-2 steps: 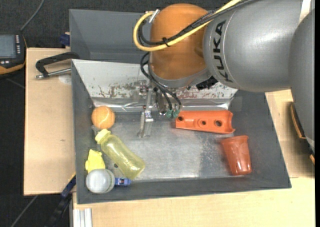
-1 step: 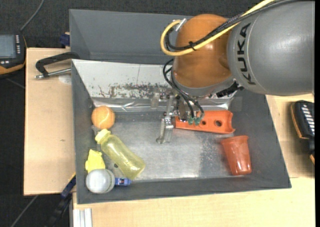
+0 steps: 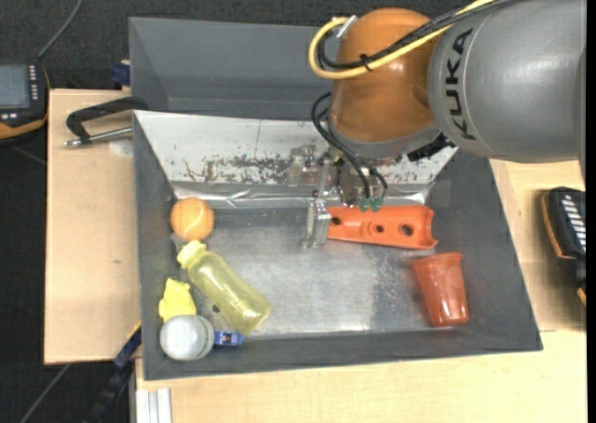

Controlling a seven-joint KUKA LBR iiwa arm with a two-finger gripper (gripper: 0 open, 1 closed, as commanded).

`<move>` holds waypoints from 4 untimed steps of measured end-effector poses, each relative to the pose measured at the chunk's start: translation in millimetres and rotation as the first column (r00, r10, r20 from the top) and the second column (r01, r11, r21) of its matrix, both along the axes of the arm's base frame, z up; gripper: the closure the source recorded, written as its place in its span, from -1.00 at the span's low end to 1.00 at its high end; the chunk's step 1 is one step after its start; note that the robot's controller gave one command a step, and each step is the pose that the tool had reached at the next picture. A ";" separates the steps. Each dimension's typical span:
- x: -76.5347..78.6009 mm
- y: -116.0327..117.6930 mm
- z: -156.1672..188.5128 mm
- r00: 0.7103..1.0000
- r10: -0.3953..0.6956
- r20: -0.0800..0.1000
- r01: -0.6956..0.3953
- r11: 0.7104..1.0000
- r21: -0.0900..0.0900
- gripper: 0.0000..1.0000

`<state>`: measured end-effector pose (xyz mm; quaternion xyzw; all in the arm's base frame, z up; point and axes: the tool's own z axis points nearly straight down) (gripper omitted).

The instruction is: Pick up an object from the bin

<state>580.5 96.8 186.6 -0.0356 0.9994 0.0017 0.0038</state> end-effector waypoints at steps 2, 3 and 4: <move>4.8 -7.8 -11.2 1.000 -0.019 -0.016 0.019 1.000 -0.002 -1.00; 6.3 -47.8 -3.0 0.983 0.182 0.011 -0.182 0.983 0.001 -1.00; -9.2 -88.8 -46.7 0.976 0.217 -0.009 -0.217 0.976 0.000 -1.00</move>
Offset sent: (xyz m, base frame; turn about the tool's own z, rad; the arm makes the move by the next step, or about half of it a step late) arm 0.0172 0.0235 0.1221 -0.3489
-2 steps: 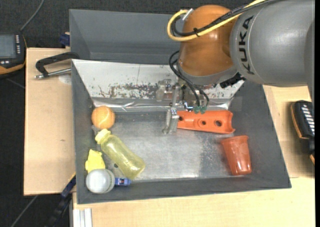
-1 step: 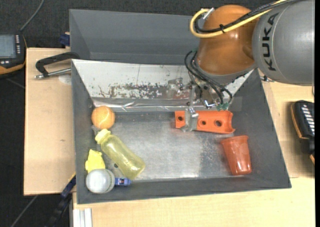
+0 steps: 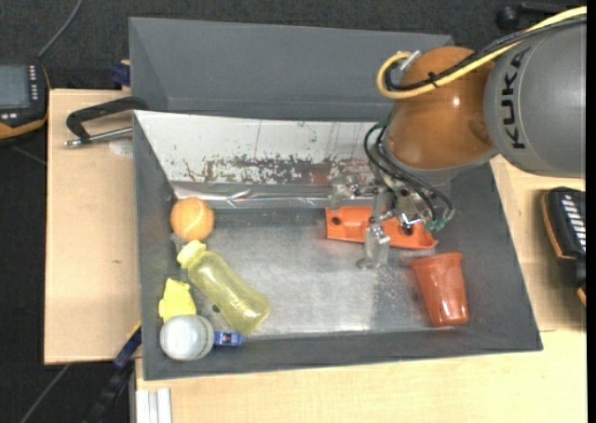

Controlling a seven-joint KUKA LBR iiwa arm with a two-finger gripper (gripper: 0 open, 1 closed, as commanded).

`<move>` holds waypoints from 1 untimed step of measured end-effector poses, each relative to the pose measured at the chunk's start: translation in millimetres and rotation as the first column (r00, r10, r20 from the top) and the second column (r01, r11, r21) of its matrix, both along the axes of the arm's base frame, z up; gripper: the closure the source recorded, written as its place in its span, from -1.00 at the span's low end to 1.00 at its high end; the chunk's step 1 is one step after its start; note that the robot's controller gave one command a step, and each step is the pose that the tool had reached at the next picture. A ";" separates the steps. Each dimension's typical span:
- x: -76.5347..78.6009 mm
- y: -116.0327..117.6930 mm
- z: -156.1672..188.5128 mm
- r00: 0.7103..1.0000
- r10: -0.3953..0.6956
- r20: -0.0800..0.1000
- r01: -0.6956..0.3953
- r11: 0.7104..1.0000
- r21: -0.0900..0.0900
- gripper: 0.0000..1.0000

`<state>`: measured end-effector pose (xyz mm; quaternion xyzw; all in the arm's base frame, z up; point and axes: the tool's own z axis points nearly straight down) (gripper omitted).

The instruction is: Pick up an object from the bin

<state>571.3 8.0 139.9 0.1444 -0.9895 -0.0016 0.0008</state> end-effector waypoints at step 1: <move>-5.2 -6.1 -8.2 0.997 0.077 0.001 -0.077 0.997 0.001 -1.00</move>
Offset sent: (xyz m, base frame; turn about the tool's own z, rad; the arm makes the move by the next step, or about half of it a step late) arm 0.0278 -0.0158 -0.0263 0.0136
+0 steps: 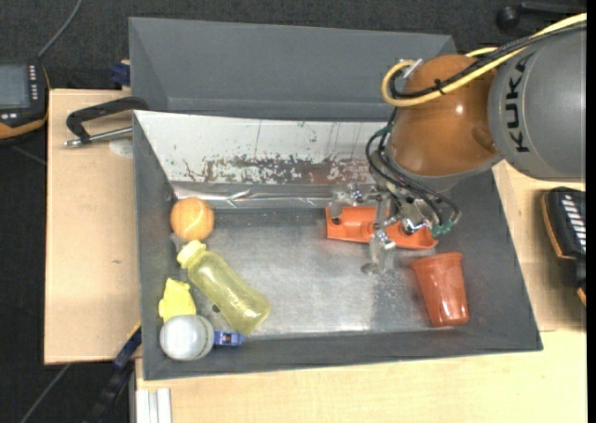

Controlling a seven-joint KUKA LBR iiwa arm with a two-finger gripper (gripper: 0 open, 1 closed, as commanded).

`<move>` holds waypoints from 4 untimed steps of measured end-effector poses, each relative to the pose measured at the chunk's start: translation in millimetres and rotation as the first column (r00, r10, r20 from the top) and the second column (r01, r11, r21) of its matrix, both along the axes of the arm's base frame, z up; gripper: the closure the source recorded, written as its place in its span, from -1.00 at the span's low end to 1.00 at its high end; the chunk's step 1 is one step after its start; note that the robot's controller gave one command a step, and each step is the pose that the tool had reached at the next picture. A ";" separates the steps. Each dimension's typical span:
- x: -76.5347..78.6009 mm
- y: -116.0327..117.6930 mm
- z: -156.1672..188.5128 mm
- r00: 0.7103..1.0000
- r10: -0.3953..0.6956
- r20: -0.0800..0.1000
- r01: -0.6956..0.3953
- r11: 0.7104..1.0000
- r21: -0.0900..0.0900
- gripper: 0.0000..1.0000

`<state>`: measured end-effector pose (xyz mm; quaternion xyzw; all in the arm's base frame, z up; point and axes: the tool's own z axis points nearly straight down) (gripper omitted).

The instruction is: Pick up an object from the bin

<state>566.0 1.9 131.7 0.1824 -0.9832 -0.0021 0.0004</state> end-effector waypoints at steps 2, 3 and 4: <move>29.2 -4.6 -25.5 1.000 0.005 0.005 -0.005 1.000 0.001 -1.00; 36.7 -16.7 -53.5 0.896 0.444 0.015 -0.444 0.896 -0.001 1.00; 36.7 -16.8 -53.5 0.896 0.444 0.015 -0.444 0.896 -0.001 1.00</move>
Offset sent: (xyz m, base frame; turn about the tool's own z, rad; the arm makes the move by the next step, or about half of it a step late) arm 0.0337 -0.0054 -0.0473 -0.2459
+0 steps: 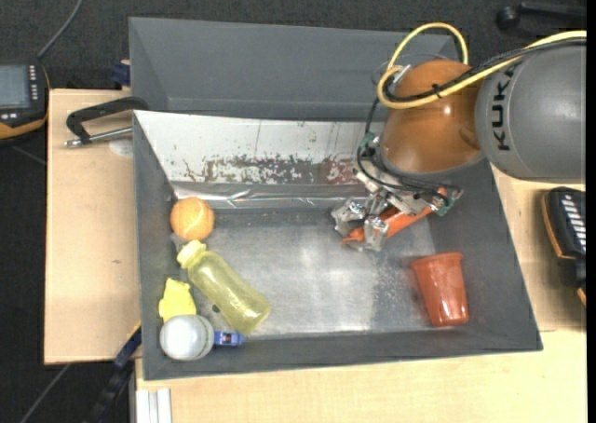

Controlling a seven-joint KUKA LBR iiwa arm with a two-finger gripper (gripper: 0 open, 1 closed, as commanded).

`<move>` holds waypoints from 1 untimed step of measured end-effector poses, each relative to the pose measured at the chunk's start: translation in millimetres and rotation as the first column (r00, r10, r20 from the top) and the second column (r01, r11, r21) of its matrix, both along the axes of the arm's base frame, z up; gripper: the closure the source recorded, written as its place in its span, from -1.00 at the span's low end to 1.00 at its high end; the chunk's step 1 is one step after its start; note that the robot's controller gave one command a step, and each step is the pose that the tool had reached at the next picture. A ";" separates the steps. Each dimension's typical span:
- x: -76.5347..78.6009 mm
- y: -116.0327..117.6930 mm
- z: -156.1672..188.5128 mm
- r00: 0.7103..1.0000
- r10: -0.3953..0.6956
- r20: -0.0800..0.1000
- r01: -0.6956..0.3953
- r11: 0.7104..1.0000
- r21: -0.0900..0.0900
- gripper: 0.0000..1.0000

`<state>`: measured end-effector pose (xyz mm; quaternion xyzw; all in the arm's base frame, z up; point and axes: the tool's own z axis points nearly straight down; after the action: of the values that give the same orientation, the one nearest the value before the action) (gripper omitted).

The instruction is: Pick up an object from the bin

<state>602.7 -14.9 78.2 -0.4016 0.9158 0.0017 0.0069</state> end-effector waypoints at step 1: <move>-4.4 1.0 47.9 1.000 0.002 -0.003 -0.002 1.000 0.002 1.00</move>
Offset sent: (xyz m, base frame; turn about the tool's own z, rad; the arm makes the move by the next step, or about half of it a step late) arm -0.0021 -0.0127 0.1168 0.0174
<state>598.3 -14.0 126.1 -0.4026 0.9154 0.0031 0.0061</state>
